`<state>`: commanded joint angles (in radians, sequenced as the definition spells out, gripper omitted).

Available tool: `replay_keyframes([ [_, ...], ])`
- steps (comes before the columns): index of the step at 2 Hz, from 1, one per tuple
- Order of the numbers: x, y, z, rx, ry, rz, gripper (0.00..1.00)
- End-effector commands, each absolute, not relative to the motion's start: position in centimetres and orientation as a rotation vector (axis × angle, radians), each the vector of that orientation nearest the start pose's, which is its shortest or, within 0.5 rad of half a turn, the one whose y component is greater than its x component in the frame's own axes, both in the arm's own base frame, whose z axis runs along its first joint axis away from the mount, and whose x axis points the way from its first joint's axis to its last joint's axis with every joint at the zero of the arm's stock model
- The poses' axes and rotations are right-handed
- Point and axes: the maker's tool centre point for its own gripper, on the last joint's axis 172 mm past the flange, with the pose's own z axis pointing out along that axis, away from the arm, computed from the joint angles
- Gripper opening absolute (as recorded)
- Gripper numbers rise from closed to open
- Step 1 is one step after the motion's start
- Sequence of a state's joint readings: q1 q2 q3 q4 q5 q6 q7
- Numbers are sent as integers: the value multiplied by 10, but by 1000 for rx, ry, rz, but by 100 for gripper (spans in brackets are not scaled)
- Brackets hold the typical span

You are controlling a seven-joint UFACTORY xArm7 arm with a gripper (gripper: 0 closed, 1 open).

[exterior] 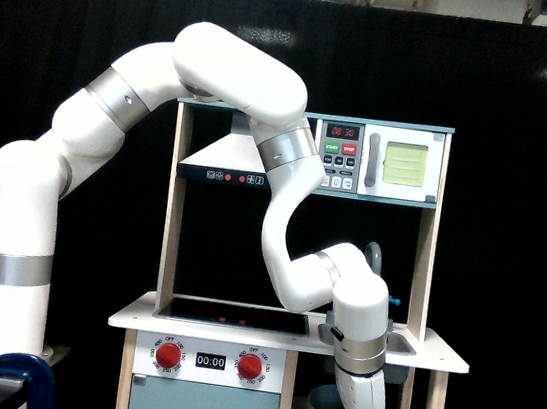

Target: Put the bowl inside the kitchen cabinet

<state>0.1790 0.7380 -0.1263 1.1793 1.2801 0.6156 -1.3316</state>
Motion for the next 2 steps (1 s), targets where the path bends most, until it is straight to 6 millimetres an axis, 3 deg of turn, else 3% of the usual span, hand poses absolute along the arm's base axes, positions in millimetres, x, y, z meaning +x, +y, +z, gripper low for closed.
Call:
replay_keyframes([
  [1,530,107,-90,-2601,-368,-324,0],
  [2,532,114,-91,-2601,-368,-324,100],
])
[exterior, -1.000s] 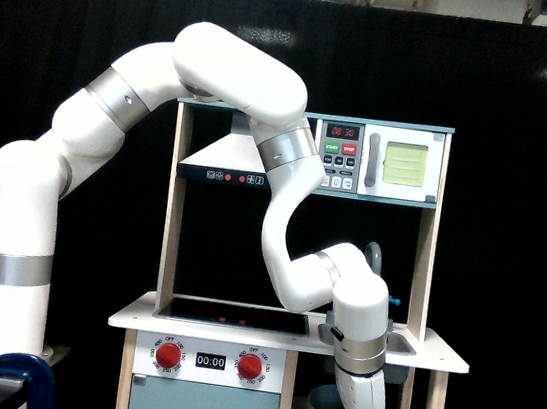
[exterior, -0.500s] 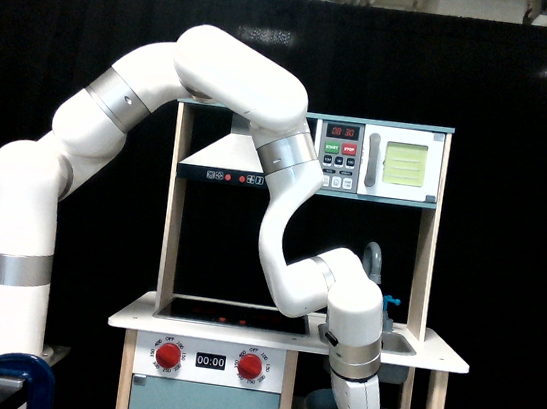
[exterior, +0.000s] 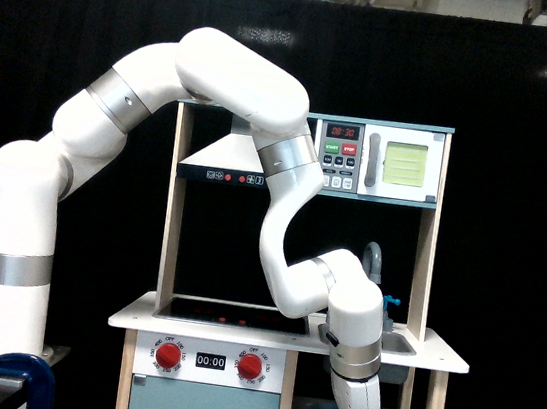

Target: Put the bowl inside the kitchen cabinet

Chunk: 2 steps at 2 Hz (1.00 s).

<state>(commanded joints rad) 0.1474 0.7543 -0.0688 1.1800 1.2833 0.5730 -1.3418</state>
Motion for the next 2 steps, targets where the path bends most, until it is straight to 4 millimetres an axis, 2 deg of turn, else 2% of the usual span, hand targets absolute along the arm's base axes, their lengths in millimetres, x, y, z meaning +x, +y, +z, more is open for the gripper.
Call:
replay_keyframes([
  [1,535,111,-85,-2601,-368,-324,100],
  [2,533,96,-69,-2601,-368,-324,100],
])
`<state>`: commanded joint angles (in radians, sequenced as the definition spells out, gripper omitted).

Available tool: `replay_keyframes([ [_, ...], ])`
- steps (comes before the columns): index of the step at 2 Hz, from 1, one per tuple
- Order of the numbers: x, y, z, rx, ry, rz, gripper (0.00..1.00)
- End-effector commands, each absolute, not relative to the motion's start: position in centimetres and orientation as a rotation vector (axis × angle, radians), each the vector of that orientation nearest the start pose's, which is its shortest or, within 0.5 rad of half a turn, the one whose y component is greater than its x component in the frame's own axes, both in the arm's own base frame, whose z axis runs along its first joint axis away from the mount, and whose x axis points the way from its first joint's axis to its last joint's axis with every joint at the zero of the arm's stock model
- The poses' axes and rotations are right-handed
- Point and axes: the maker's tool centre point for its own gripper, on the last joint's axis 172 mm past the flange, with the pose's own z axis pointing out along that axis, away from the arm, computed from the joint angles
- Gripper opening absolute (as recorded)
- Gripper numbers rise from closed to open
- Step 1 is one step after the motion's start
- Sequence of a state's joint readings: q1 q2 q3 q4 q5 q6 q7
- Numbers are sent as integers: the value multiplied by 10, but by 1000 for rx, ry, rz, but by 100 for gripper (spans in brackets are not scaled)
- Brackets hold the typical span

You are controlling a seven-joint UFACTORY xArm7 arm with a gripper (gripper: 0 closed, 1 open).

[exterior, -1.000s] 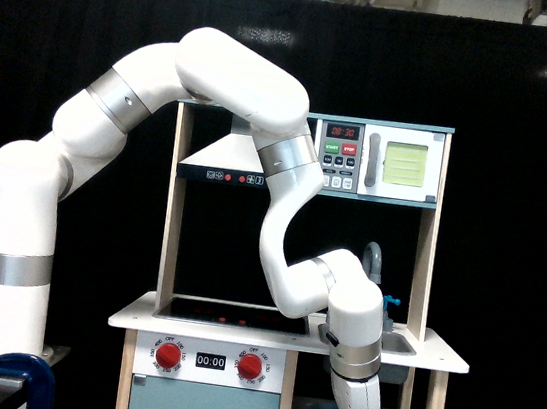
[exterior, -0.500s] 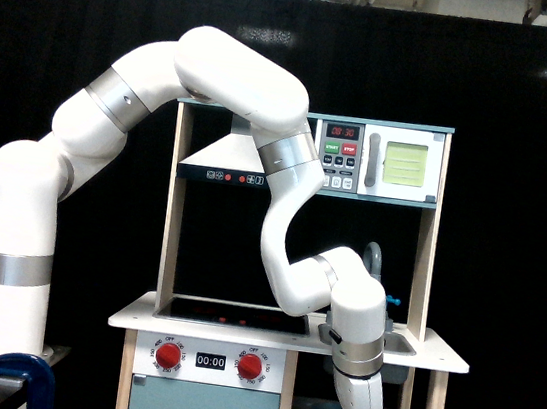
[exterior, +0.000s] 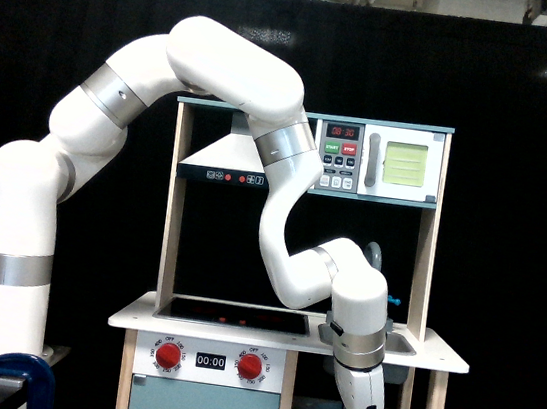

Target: Put the bowl inside the kitchen cabinet

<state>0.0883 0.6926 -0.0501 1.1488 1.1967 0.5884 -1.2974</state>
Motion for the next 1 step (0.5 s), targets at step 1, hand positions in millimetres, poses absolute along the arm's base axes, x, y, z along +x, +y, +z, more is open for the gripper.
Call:
replay_keyframes([
  [1,520,55,-47,-2601,-368,-324,100],
])
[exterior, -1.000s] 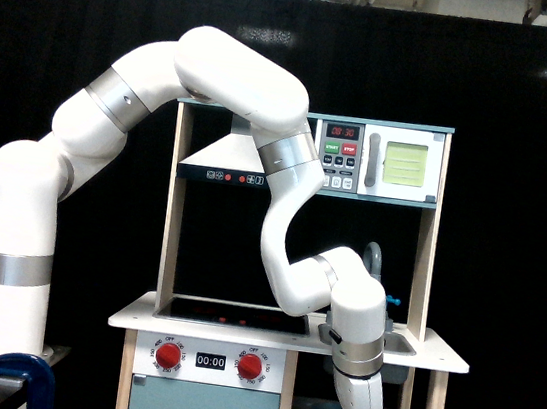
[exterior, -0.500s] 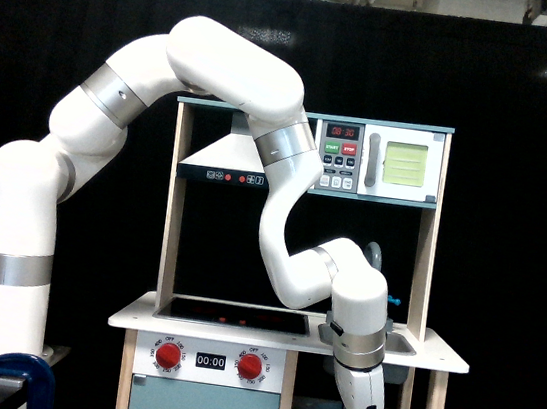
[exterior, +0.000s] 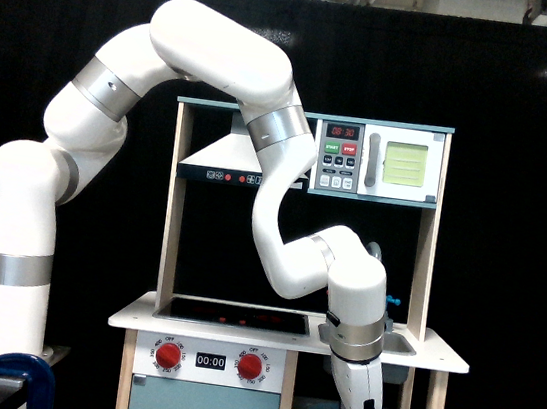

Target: Put the bowl inside the kitchen cabinet

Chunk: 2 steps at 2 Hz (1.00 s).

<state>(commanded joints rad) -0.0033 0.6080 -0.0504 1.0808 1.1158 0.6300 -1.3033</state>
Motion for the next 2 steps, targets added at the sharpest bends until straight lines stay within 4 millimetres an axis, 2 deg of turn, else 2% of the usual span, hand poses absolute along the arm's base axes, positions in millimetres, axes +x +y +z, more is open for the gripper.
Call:
replay_keyframes([
  [1,446,-29,58,-2601,-368,-324,100],
  [2,354,-111,152,-2601,-368,-324,100],
])
